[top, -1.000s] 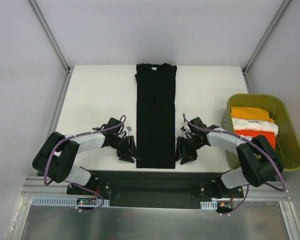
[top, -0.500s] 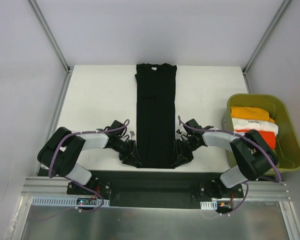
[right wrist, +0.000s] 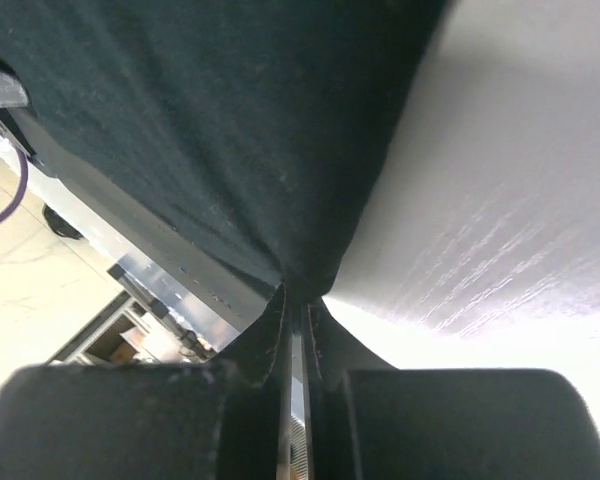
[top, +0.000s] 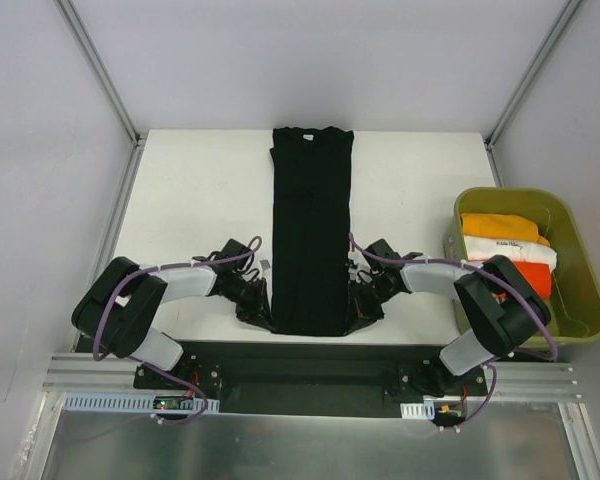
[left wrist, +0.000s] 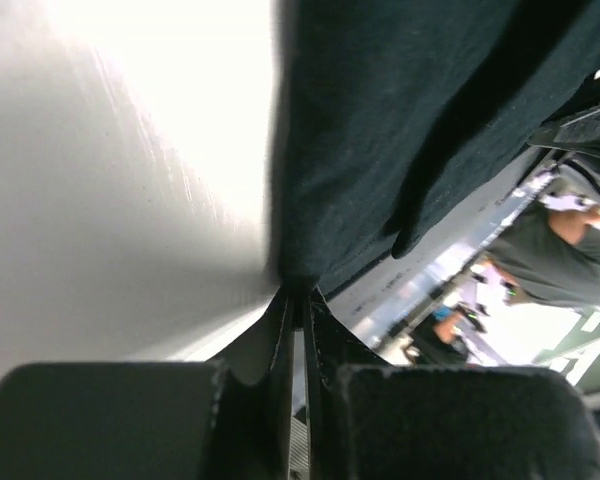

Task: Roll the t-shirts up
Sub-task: Roll the T-shirt to the center of the board.

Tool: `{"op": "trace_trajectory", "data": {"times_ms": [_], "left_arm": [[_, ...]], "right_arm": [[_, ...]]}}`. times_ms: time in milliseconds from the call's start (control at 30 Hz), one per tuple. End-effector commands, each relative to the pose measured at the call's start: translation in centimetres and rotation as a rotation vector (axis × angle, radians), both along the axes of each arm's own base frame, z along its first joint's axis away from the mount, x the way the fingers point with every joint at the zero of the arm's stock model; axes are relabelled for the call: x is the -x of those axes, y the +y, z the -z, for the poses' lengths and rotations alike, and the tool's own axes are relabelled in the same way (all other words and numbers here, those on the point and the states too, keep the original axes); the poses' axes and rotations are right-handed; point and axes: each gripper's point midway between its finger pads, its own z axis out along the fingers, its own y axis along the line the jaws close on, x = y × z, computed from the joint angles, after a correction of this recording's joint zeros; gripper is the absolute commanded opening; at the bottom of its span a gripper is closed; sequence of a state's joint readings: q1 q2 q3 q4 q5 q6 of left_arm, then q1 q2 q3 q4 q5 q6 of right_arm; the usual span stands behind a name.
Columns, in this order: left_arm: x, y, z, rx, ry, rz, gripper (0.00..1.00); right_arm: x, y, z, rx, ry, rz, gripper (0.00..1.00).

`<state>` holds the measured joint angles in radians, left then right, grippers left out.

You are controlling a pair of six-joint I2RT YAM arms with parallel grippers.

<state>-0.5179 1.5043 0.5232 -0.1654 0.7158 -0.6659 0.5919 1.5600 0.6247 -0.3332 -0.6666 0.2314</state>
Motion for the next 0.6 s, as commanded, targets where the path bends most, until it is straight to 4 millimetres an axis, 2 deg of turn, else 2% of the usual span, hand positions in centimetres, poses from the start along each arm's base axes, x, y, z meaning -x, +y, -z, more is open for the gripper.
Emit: {"op": "trace_trajectory", "data": {"times_ms": [0, 233, 400, 567], "left_arm": [[-1.7, 0.2, -0.8, -0.009, -0.182, 0.062, 0.0], [-2.4, 0.0, -3.2, 0.035, -0.29, 0.112, 0.0], [-3.9, -0.2, -4.7, 0.051, -0.358, 0.115, 0.0], [-5.9, 0.6, -5.2, 0.024, -0.396, 0.079, 0.0]], "right_arm": [[-1.2, 0.4, -1.7, -0.055, -0.101, -0.041, 0.01], [-2.4, 0.0, -4.4, -0.092, -0.207, -0.05, 0.01], [-3.2, -0.7, -5.2, -0.075, -0.234, -0.031, 0.01], [-4.8, -0.9, -6.1, -0.072, -0.295, -0.025, 0.01]]}}
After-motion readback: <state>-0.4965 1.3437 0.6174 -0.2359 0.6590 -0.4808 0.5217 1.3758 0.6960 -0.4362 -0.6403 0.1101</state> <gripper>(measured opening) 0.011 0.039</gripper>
